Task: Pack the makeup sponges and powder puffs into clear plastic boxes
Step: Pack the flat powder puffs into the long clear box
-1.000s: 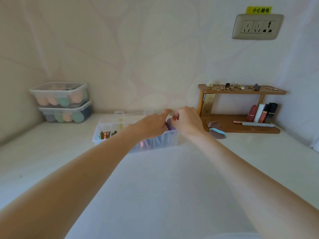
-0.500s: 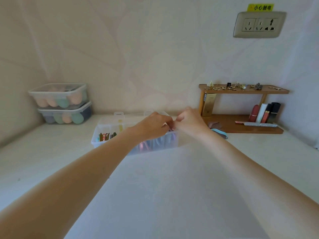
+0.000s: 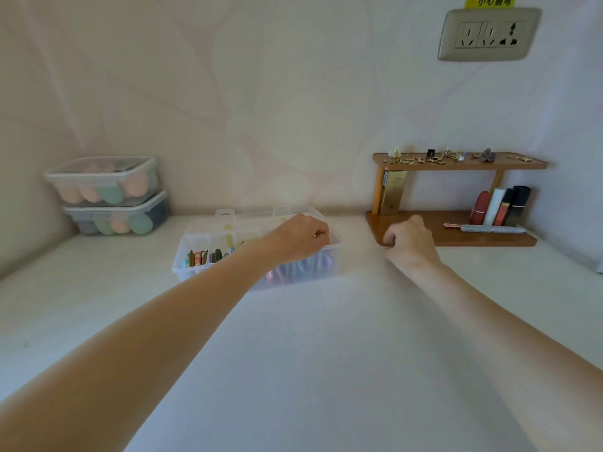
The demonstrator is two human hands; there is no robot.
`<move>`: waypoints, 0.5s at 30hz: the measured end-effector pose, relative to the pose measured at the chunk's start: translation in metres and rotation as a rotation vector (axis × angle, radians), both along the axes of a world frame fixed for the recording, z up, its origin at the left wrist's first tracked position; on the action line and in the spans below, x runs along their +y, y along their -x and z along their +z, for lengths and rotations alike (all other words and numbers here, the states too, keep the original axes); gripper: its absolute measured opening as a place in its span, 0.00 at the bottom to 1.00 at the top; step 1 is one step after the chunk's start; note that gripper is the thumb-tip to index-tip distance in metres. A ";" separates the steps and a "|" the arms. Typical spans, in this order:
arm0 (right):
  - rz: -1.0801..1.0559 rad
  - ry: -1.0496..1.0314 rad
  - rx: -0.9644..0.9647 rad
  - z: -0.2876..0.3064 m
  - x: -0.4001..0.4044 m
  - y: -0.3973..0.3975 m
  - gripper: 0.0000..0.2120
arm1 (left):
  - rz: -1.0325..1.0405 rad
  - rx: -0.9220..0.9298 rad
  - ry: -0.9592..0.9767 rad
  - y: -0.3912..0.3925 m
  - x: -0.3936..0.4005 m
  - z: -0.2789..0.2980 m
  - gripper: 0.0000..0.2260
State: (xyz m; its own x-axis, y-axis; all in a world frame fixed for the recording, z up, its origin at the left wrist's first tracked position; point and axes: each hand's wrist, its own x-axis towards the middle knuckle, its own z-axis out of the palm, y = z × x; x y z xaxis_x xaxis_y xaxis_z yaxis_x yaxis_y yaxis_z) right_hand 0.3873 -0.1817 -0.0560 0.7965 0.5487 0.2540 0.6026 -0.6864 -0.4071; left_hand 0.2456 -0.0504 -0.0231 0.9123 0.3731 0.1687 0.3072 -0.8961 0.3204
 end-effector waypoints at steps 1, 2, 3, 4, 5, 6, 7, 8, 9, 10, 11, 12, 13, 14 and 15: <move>0.042 -0.091 0.004 0.006 0.004 0.003 0.08 | 0.005 0.016 0.018 0.000 0.001 0.002 0.11; 0.089 -0.192 0.012 0.015 0.008 0.008 0.07 | 0.006 0.032 0.036 0.001 0.002 0.004 0.11; 0.140 -0.302 0.042 0.024 0.013 0.013 0.07 | 0.004 0.045 0.048 0.001 0.003 0.006 0.12; 0.197 -0.406 0.090 0.035 0.017 0.019 0.07 | 0.000 0.053 0.048 0.002 0.004 0.008 0.12; 0.247 -0.475 0.131 0.044 0.022 0.026 0.08 | -0.001 0.059 0.040 0.002 0.004 0.009 0.12; 0.293 -0.491 0.126 0.051 0.025 0.033 0.08 | 0.001 0.061 0.029 0.002 0.004 0.010 0.12; 0.333 -0.456 0.068 0.056 0.029 0.038 0.09 | 0.006 0.060 0.020 0.003 0.003 0.011 0.12; 0.361 -0.401 -0.005 0.058 0.031 0.043 0.10 | 0.011 0.058 0.015 0.003 0.003 0.011 0.12; 0.366 -0.349 -0.063 0.057 0.034 0.046 0.11 | 0.016 0.056 0.011 0.003 0.002 0.011 0.12; 0.364 -0.315 -0.095 0.055 0.034 0.050 0.13 | 0.019 0.051 0.011 0.002 0.002 0.011 0.12; 0.365 -0.289 -0.107 0.051 0.035 0.051 0.14 | 0.019 0.041 0.014 0.002 0.001 0.009 0.12; 0.368 -0.265 -0.119 0.046 0.036 0.052 0.13 | 0.016 0.025 0.017 0.002 0.001 0.008 0.12; 0.363 -0.235 -0.140 0.043 0.035 0.054 0.12 | 0.013 0.010 0.019 0.002 0.001 0.006 0.12; 0.357 -0.199 -0.164 0.040 0.034 0.056 0.10 | 0.012 -0.005 0.022 0.002 0.002 0.005 0.12; 0.350 -0.165 -0.191 0.039 0.033 0.057 0.09 | 0.016 -0.018 0.027 0.002 0.002 0.004 0.12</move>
State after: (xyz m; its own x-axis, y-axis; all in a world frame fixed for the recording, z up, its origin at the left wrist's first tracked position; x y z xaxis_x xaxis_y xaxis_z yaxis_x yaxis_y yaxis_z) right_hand 0.3300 -0.1483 -0.0170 0.4995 0.7172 0.4860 0.8629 -0.3621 -0.3525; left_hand 0.2437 -0.0484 -0.0187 0.9033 0.3920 0.1743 0.3153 -0.8821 0.3501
